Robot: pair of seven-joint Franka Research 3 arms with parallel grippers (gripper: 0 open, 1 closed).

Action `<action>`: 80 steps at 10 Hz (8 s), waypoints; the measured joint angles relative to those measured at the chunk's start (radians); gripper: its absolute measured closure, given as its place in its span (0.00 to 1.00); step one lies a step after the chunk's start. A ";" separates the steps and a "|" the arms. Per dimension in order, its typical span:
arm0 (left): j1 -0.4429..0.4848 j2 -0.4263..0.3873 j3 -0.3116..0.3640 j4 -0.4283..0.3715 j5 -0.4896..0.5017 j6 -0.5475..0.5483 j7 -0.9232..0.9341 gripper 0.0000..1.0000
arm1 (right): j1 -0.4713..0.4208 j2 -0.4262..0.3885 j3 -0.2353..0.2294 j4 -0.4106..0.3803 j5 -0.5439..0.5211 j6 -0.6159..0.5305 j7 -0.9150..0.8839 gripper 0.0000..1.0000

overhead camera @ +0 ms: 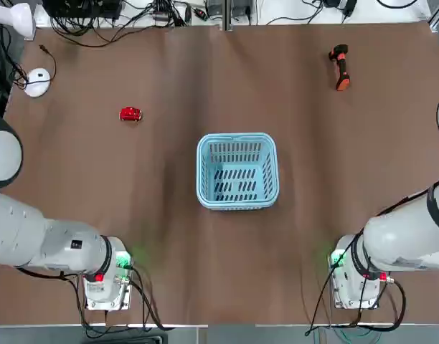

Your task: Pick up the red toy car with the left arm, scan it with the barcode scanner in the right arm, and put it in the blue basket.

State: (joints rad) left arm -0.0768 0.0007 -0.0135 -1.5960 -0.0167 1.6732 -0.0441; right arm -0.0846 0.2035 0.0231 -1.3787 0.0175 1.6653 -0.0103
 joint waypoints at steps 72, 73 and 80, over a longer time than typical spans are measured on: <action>-0.099 0.389 -0.548 -0.009 0.207 0.353 -2.087 0.56 | -0.016 0.447 0.425 -0.071 0.845 -0.135 -0.262 0.63; -0.098 0.417 -0.569 0.018 0.237 0.353 -2.122 0.56 | -0.017 0.447 0.430 -0.071 0.862 -0.165 -0.263 0.63; -0.142 0.473 -0.602 0.076 0.257 0.352 -2.248 0.56 | -0.015 0.449 0.472 -0.114 0.948 -0.137 -0.295 0.63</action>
State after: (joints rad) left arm -0.2186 0.4739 -0.6156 -1.5197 0.2403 2.0255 -2.2919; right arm -0.0992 0.6522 0.4955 -1.4923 0.9655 1.5283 -0.3048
